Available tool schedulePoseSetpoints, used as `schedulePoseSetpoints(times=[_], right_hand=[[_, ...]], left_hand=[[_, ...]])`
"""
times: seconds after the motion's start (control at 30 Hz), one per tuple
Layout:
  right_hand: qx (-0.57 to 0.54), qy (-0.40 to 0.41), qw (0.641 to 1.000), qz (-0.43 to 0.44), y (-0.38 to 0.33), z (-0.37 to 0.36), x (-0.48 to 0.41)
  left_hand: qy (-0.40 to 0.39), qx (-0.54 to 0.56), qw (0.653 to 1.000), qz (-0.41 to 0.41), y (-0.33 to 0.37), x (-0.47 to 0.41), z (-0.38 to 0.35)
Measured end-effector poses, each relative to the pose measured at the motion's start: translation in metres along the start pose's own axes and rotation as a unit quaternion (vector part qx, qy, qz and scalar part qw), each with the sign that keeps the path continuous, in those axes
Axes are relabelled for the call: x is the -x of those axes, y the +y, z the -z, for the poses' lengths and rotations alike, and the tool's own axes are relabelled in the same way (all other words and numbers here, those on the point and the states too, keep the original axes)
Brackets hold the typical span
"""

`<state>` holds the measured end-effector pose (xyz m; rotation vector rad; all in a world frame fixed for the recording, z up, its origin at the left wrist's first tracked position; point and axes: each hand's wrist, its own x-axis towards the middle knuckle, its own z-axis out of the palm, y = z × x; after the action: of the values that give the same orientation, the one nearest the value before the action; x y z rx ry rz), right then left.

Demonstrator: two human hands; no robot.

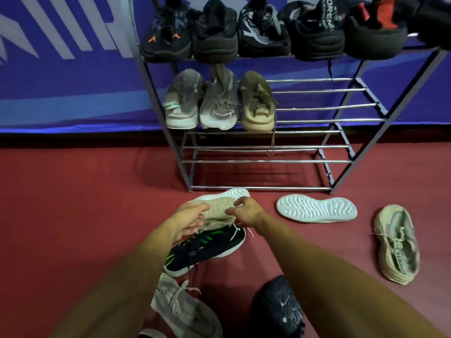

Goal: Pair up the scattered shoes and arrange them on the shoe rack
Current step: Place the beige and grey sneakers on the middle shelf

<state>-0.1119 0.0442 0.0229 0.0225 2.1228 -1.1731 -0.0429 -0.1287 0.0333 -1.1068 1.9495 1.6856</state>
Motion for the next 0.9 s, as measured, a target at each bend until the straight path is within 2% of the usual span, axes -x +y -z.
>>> schedulePoseSetpoints(times=[0.13,0.33,0.43,0.63,0.77,0.9], right_hand=[[0.042,-0.025,0.998,-0.030,0.000,-0.023,-0.021],[0.037,0.004,0.992,-0.122,0.011,-0.026,-0.059],[0.014,0.048,0.986,-0.158,0.019,-0.033,-0.075],[-0.013,0.086,0.988,-0.130,0.033,-0.046,-0.093],[-0.100,0.036,0.985,-0.139,0.035,-0.039,-0.087],[-0.137,-0.039,0.985,-0.095,0.022,-0.024,-0.068]], left_hand=[[-0.012,0.003,1.000,0.017,-0.011,-0.021,-0.005],[-0.021,0.008,0.999,0.034,-0.024,-0.050,-0.017],[-0.026,0.014,0.999,0.043,-0.029,-0.063,-0.023],[-0.021,0.017,0.998,0.050,-0.037,-0.077,-0.032],[0.003,0.048,0.997,0.061,-0.035,-0.079,-0.032],[0.032,0.085,0.993,0.072,-0.028,-0.068,-0.037]])
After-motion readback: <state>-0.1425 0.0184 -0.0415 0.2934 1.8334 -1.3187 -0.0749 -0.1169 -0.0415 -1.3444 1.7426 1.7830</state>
